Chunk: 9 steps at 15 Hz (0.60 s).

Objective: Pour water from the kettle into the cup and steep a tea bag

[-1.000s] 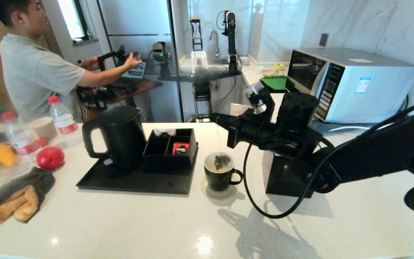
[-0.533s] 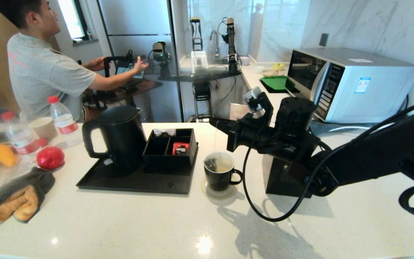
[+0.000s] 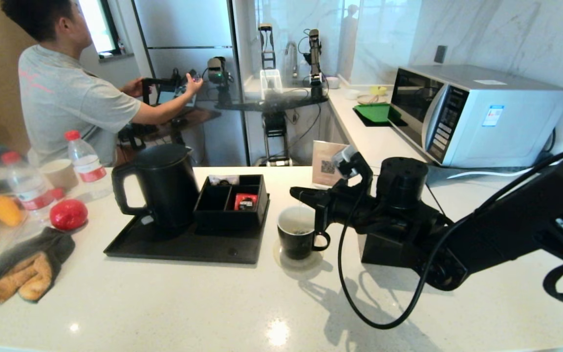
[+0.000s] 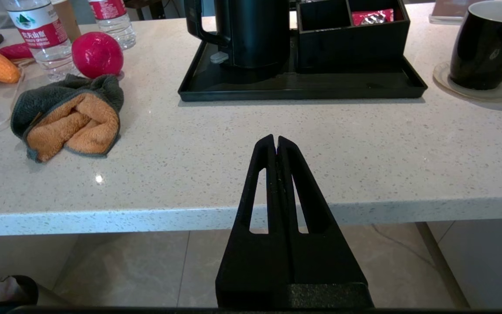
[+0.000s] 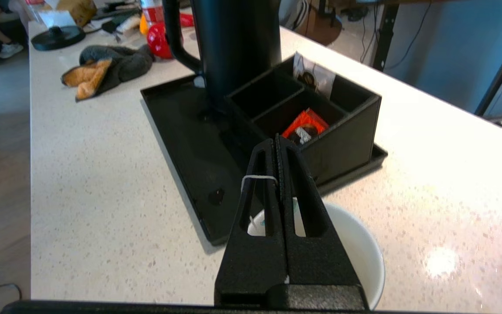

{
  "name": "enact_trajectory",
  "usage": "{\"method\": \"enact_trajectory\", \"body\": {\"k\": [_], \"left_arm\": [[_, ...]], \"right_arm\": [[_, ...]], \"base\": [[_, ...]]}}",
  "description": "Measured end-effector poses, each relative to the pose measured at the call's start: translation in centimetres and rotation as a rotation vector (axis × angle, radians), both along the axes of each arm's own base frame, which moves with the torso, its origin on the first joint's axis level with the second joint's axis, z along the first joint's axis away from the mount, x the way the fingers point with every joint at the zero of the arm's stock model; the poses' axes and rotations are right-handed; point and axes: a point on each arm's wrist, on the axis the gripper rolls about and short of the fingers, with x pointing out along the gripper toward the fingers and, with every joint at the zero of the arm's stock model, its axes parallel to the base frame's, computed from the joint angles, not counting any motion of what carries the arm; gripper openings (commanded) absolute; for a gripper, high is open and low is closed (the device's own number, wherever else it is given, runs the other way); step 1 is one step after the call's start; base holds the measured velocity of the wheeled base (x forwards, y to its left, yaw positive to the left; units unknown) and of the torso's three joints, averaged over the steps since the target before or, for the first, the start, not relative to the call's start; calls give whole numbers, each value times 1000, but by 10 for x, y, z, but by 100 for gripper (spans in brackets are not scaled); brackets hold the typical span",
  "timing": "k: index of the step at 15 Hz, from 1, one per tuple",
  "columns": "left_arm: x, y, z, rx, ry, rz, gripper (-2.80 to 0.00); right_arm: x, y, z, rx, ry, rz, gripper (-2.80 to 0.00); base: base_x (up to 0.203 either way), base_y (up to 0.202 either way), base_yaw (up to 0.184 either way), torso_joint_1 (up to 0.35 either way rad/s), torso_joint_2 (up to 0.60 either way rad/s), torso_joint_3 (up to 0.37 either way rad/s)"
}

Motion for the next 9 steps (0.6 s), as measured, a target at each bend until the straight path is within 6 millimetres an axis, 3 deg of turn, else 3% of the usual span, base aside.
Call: {"method": "enact_trajectory", "body": {"k": [6,9], "left_arm": [[0,0,0,0,0,0,-280],[0,0,0,0,0,1,-280]], "right_arm": [[-3,1,-3,-29,34,-15,-280],[-2,9,-3,-53,71,-152,-280]], "base": [[0,0,0,0,0,0],[0,0,0,0,0,0]]}}
